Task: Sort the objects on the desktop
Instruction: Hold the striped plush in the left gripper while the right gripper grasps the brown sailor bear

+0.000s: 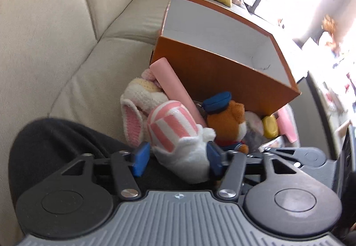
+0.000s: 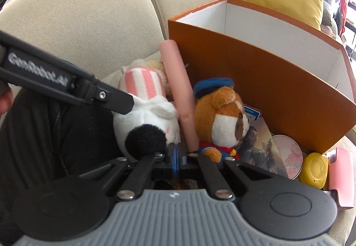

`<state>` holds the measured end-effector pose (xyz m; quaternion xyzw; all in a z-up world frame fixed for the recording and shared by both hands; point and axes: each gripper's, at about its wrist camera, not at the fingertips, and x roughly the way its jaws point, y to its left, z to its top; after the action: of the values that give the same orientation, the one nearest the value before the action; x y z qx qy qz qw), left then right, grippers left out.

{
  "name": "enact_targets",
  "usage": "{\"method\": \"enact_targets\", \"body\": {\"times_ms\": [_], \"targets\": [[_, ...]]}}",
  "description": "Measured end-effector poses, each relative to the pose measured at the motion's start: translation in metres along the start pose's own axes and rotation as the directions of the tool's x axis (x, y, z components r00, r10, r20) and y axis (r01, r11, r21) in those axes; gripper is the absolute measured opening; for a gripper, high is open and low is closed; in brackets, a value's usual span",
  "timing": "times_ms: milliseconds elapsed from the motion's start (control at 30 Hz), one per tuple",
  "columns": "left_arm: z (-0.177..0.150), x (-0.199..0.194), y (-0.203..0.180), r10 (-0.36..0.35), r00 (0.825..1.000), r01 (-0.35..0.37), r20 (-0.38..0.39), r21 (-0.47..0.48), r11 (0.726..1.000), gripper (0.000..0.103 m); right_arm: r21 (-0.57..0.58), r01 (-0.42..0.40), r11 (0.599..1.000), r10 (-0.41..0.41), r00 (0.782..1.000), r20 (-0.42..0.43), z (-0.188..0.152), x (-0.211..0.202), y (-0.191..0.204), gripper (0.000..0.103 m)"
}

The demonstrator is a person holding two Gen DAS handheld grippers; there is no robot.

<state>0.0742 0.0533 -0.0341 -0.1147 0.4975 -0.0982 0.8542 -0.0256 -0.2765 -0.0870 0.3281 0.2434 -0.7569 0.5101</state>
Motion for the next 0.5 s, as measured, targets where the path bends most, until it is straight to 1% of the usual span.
{"method": "enact_targets", "body": {"times_ms": [100, 200, 267, 333, 400, 433, 500], "targets": [[-0.002, 0.003, -0.002, -0.024, 0.999, 0.022, -0.026, -0.052, 0.998, 0.074, 0.007, -0.028, 1.000, 0.028, 1.000, 0.011, 0.004, -0.008, -0.001, 0.002], [-0.003, 0.009, -0.006, 0.003, 1.000, -0.004, -0.018, -0.079, 0.997, 0.075, 0.007, -0.056, 0.998, 0.056, 0.998, 0.021, 0.008, -0.013, 0.000, 0.002], [-0.002, 0.014, -0.010, 0.021, 1.000, -0.022, -0.018, -0.094, 0.995, 0.079, -0.007, -0.063, 0.998, 0.063, 0.998, 0.017, 0.011, -0.012, 0.001, 0.002], [-0.004, 0.020, -0.018, 0.057, 0.998, -0.058, -0.020, -0.073, 0.996, 0.079, 0.001, -0.077, 0.997, 0.077, 0.997, 0.013, 0.011, -0.012, 0.000, 0.002], [-0.006, 0.026, -0.026, 0.085, 0.996, -0.085, -0.017, -0.033, 0.996, 0.084, 0.015, -0.090, 0.996, 0.090, 0.996, 0.007, 0.010, -0.011, 0.000, 0.002], [-0.007, 0.029, -0.028, 0.095, 0.995, -0.095, -0.013, -0.020, 0.995, 0.087, 0.016, -0.088, 0.996, 0.088, 0.996, 0.007, 0.011, -0.010, 0.001, 0.002], [-0.008, 0.033, -0.031, 0.116, 0.993, -0.116, -0.010, -0.006, 0.993, 0.087, 0.025, -0.084, 0.996, 0.083, 0.996, 0.008, 0.010, -0.008, 0.001, 0.001]]}}
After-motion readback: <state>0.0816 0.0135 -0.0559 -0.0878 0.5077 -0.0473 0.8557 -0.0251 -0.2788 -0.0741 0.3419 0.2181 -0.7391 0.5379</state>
